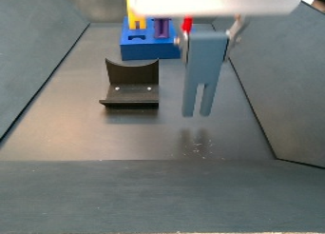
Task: Pick up the square-circle object. Move up. Rotate the square-circle object. Move to above the board. Insert the square-circle object.
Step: Rotate the square-circle object.
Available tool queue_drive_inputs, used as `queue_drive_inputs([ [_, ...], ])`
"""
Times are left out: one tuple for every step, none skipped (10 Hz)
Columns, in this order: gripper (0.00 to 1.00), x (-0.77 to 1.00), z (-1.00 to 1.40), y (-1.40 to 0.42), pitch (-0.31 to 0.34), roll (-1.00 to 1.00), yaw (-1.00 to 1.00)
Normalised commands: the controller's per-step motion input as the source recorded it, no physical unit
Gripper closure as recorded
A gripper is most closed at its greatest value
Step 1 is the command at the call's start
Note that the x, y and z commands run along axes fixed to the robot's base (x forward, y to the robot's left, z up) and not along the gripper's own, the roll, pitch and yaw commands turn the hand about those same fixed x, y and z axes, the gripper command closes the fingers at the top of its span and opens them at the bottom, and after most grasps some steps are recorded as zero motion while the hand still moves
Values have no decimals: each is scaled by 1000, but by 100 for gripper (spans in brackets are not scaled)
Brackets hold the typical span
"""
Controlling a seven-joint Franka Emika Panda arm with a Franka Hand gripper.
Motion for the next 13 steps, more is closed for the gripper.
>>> queue_drive_inputs([
  [100,-221,645,-1000,0,0,0],
  [100,-215,571,-1000,-13,24,21],
  [100,-219,553,-1000,-29,47,28],
  [100,-207,503,-1000,-23,82,32],
  [100,-187,451,-1000,5,98,33],
  [100,-162,411,-994,32,107,32],
  [100,-104,259,-713,55,111,33],
  [100,-60,152,-501,53,111,31],
  [100,-35,83,-284,54,103,30],
  [100,0,0,0,11,38,-1000],
  [100,0,-3,12,10,34,-1000],
  [100,5,-1,13,8,26,-1000],
  [100,6,0,10,9,27,-1000],
])
